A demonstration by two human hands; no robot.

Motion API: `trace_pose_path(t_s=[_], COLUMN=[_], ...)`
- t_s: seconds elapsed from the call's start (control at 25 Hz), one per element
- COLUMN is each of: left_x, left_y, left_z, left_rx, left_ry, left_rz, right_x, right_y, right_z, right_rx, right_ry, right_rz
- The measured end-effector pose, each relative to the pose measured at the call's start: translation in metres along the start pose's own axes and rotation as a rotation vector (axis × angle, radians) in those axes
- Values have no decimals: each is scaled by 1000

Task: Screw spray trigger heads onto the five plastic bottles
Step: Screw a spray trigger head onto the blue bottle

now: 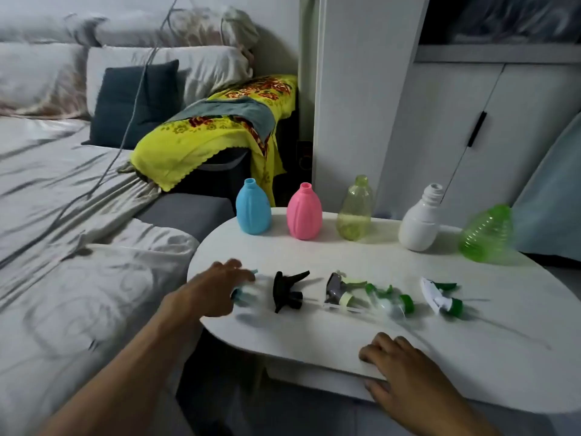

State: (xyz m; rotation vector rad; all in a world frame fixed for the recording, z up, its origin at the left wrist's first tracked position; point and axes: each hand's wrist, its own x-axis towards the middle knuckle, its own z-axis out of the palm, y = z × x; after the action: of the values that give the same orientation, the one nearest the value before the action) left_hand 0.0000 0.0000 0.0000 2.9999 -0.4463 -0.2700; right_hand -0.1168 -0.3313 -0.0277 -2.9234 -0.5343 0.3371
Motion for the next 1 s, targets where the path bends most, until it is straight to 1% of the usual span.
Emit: trace_pose_path(t_s=[0.04, 0.12, 0.2, 0.28, 0.32, 0.4, 0.44, 0.48, 0.52, 0.56, 0.6, 0.64, 0.68, 0.72, 0.8, 0.84, 0.88, 0.92, 0.96, 1.0], left_x=[1, 5, 4, -1, -4, -7, -7, -6, -5, -3, -1, 2, 5, 8, 16, 22, 30, 42, 56, 71], left_y=[-1, -3, -5, -13, -13, 3, 15, 29, 43, 57, 70, 83, 94, 102, 103, 94, 79, 62, 43, 25], left_z=[4, 8, 6, -4, -10, -24, -31, -37, -41, -42, -42, -41, -41, -39, -37, -40, -43, -47, -49, -51], left_rx=[49, 48, 12, -148, -271, -534, -693, -884, -1080, -1233, -1313, -1337, -1337, -1340, -1393, -1419, -1443, -1469, -1484, -1442], left_ry=[-55, -14, -4, 77, 173, 344, 375, 357, 292, 210, 123, 50, 3, -23, -43, -24, 37, 145, 292, 448], left_rz=[4, 29, 9, -63, -86, -51, -28, -6, 14, 40, 74, 97, 112, 117, 37, -41, -138, -246, -366, -482], right_x=[5, 9, 8, 5, 3, 8, 15, 25, 36, 48, 58, 66, 74, 80, 86, 87, 88, 88, 88, 87], right_y=[0, 2, 5, 6, 7, 0, -6, -12, -18, -25, -33, -39, -41, -39, -32, -27, -20, -12, -4, 4], right_z=[-1, -8, -22, -37, -43, -54, -58, -60, -61, -62, -65, -69, -71, -72, -71, -73, -75, -78, -79, -80], right_rx=[13, 32, 147, 308, 412, 739, 928, 1115, 1291, 1475, 1645, 1783, 1880, 1948, 2024, 2045, 2051, 2034, 2004, 1972], right_ry=[-16, -79, -126, -112, -68, 26, 72, 111, 120, 78, -1, -67, -82, -39, 128, 218, 301, 370, 424, 462], right_rz=[0, -1, 28, 84, 102, 120, 128, 160, 225, 289, 330, 342, 337, 329, 359, 383, 406, 427, 452, 481])
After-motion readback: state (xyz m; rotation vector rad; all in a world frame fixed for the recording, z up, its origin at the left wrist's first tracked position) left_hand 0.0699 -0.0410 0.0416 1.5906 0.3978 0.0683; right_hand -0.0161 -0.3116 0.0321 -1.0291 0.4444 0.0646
